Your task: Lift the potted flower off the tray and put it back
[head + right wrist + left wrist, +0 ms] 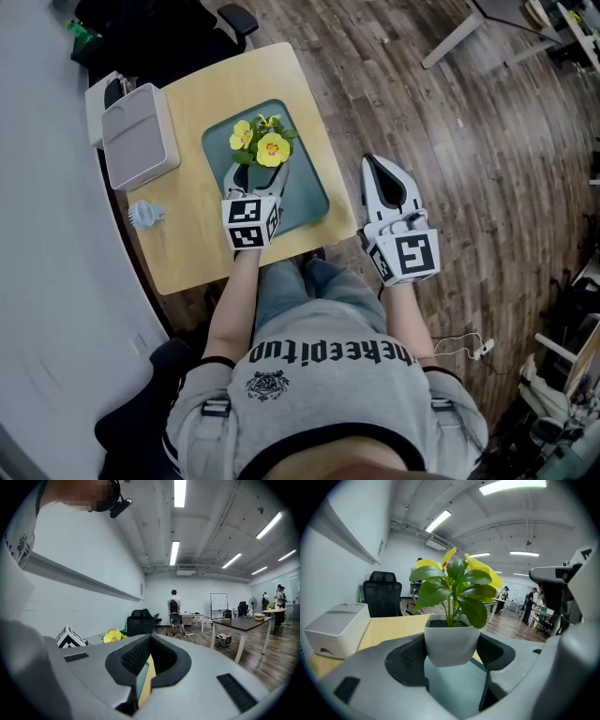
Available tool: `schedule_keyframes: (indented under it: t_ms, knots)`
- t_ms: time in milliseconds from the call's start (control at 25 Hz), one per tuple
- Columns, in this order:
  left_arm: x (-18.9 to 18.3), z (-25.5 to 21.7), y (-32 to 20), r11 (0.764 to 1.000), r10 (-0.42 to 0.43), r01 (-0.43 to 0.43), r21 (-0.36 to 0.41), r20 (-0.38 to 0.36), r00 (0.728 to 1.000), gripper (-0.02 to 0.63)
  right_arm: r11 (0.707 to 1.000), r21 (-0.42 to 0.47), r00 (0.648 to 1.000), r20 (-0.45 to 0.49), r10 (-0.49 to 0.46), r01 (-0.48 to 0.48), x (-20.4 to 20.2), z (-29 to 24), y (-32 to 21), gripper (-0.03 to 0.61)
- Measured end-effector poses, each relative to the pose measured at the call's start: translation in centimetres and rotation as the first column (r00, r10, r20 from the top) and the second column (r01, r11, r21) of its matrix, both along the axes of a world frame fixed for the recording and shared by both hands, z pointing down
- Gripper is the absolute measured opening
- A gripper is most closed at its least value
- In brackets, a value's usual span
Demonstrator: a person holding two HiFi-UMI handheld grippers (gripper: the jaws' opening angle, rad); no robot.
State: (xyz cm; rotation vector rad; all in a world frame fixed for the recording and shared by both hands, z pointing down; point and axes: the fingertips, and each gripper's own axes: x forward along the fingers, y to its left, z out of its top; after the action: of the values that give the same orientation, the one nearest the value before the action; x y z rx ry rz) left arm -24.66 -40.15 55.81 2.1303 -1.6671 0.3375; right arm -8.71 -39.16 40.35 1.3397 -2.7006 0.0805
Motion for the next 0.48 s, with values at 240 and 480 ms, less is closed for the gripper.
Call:
schedule_keyframes:
  t_ms: [240, 480]
  knots:
    - [-0.1, 2.3, -0.5, 0.999, 0.007, -0.006, -0.037, 0.012, 1.0, 0.336, 1.0, -0.012, 1.0, -0.012, 0.013, -0.013, 0.1, 0.6, -0.3, 0.002]
    - [0.0, 4.5, -0.9, 0.997, 0.01, -0.008, -0.076, 0.016, 1.0, 0.336, 0.999, -0.027, 0.999, -0.025, 0.021, -0.021, 0.3, 1.4, -0.7, 0.002]
